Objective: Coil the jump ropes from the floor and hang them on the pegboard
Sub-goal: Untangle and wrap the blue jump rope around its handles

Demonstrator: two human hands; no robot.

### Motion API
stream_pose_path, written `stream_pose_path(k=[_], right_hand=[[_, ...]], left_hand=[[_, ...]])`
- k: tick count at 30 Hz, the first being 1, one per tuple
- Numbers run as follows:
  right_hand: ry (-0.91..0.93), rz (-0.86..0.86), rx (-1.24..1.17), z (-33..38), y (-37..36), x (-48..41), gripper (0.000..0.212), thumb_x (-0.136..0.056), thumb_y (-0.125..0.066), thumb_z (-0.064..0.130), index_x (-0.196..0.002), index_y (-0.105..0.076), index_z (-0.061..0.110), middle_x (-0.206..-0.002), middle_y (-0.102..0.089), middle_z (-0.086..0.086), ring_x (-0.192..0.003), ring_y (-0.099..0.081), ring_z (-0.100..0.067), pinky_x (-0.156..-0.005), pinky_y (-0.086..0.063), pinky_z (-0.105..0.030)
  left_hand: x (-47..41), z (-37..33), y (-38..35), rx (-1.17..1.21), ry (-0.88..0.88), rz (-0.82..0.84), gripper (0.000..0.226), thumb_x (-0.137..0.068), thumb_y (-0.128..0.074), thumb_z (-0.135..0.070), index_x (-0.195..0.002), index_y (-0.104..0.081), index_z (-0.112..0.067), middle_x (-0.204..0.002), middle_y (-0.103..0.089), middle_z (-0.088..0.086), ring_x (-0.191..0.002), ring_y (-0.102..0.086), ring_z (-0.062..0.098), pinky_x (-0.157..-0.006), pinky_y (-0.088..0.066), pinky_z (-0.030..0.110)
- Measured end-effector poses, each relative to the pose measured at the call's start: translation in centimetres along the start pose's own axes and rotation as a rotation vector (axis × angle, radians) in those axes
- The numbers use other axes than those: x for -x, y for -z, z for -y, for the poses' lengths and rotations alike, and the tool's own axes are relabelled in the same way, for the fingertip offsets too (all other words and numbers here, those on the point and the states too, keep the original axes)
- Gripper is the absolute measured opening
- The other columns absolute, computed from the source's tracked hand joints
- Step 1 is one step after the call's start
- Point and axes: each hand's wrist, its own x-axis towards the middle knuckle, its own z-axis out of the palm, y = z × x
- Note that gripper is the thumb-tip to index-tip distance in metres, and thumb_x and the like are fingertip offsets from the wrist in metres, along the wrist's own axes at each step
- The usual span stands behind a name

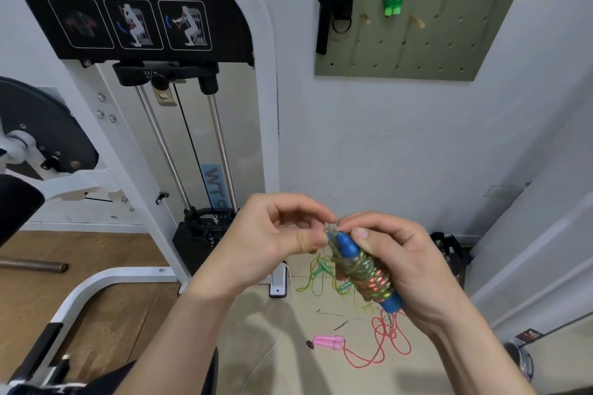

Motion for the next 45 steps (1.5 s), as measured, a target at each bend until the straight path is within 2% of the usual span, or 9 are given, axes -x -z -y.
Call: stream_pose_path(k=[3, 7, 13, 18, 25, 32, 36, 41, 45], right_hand=[[0.02, -0.007, 0.049, 0.1, 0.0, 0.0, 0.021, -0.068, -0.07, 0.033, -0.077, -0.076, 0.015, -0.078, -0.068, -0.014, -0.066, -0.063, -0.024, -0.06, -0.051, -0.036], [-0.061, -0.023, 0.024, 0.0, 0.3, 0.0, 0.012, -0.075, -0.065, 0.021, -0.075, -0.073, 0.012, -0.068, -0.063, -0.017, -0.054, -0.06, -0.029, -0.049, -0.046, -0.03], [-0.156, 0.008, -0.051, 0.4, 0.2, -0.3, 0.013, -0.075, -0.059, 0.019, -0.074, -0.069, 0.01, -0.063, -0.06, -0.022, -0.047, -0.058, -0.028, -0.035, -0.038, -0.02], [-0.206, 0.021, -0.027, 0.1, 0.2, -0.3, 0.011, -0.074, -0.061, 0.019, -0.072, -0.068, 0.01, -0.062, -0.06, -0.021, -0.045, -0.058, -0.026, -0.033, -0.038, -0.02], [-0.26, 0.136, -0.021, -0.4, 0.3, -0.5, 0.01, -0.076, -0.06, 0.017, -0.075, -0.068, 0.011, -0.063, -0.059, -0.022, -0.046, -0.059, -0.027, -0.036, -0.039, -0.023], [-0.192, 0.002, -0.142, -1.5, -0.2, -0.6, 0.013, -0.075, -0.058, 0.018, -0.078, -0.069, 0.014, -0.068, -0.059, -0.019, -0.049, -0.056, -0.028, -0.037, -0.038, -0.021], [-0.198, -0.062, -0.191, -1.8, -0.5, -0.4, 0.011, -0.072, -0.06, 0.017, -0.076, -0.071, 0.016, -0.066, -0.06, -0.018, -0.048, -0.055, -0.028, -0.036, -0.037, -0.022], [-0.223, -0.002, -0.119, -1.7, -0.2, -0.2, 0.012, -0.075, -0.059, 0.019, -0.078, -0.07, 0.014, -0.07, -0.059, -0.019, -0.05, -0.058, -0.028, -0.037, -0.038, -0.021], [-0.257, 0.15, -0.05, -1.5, 0.0, 0.3, 0.011, -0.082, -0.061, 0.024, -0.085, -0.067, 0.015, -0.07, -0.063, -0.016, -0.052, -0.061, -0.027, -0.034, -0.039, -0.021]], left_hand=[[0.5, 0.5, -0.2, -0.026, -0.065, -0.057, 0.019, -0.064, -0.076, -0.018, -0.082, -0.077, -0.015, -0.077, -0.071, 0.003, -0.072, -0.066, 0.017, -0.067, -0.052, 0.027], [0.7, 0.0, -0.6, -0.248, -0.182, -0.098, 0.019, -0.068, -0.077, -0.007, -0.082, -0.076, -0.019, -0.082, -0.072, -0.006, -0.08, -0.068, 0.013, -0.073, -0.052, 0.024], [1.0, -0.4, -1.2, -0.301, -0.275, -0.222, 0.02, -0.067, -0.079, -0.009, -0.084, -0.075, -0.019, -0.079, -0.072, -0.012, -0.074, -0.068, 0.009, -0.068, -0.051, 0.018], [1.4, -0.3, -0.6, -0.486, -0.328, -0.156, 0.005, -0.072, -0.076, -0.011, -0.075, -0.075, -0.015, -0.078, -0.067, -0.009, -0.074, -0.065, 0.01, -0.067, -0.05, 0.024], [1.2, -1.0, 0.3, -0.535, 0.05, 0.141, 0.019, -0.084, -0.068, -0.011, -0.076, -0.064, -0.028, -0.077, -0.058, -0.013, -0.073, -0.053, 0.005, -0.07, -0.044, 0.02], [2.2, 0.7, -2.7, -0.077, 0.085, -0.314, 0.027, -0.076, -0.072, -0.001, -0.087, -0.068, -0.026, -0.067, -0.067, 0.004, -0.066, -0.064, 0.018, -0.071, -0.056, 0.033], [2.3, 1.6, -4.0, -0.038, 0.071, -0.485, 0.024, -0.076, -0.073, 0.005, -0.076, -0.072, -0.019, -0.066, -0.069, -0.004, -0.062, -0.064, 0.007, -0.066, -0.054, 0.021], [2.6, 2.3, -2.4, -0.287, -0.133, -0.327, 0.014, -0.072, -0.074, -0.02, -0.085, -0.074, -0.026, -0.08, -0.068, -0.011, -0.075, -0.064, 0.01, -0.068, -0.05, 0.019], [2.5, 1.6, 0.1, -0.22, 0.031, -0.056, 0.008, -0.067, -0.076, -0.013, -0.07, -0.073, -0.02, -0.075, -0.065, 0.001, -0.071, -0.061, 0.018, -0.066, -0.048, 0.028]])
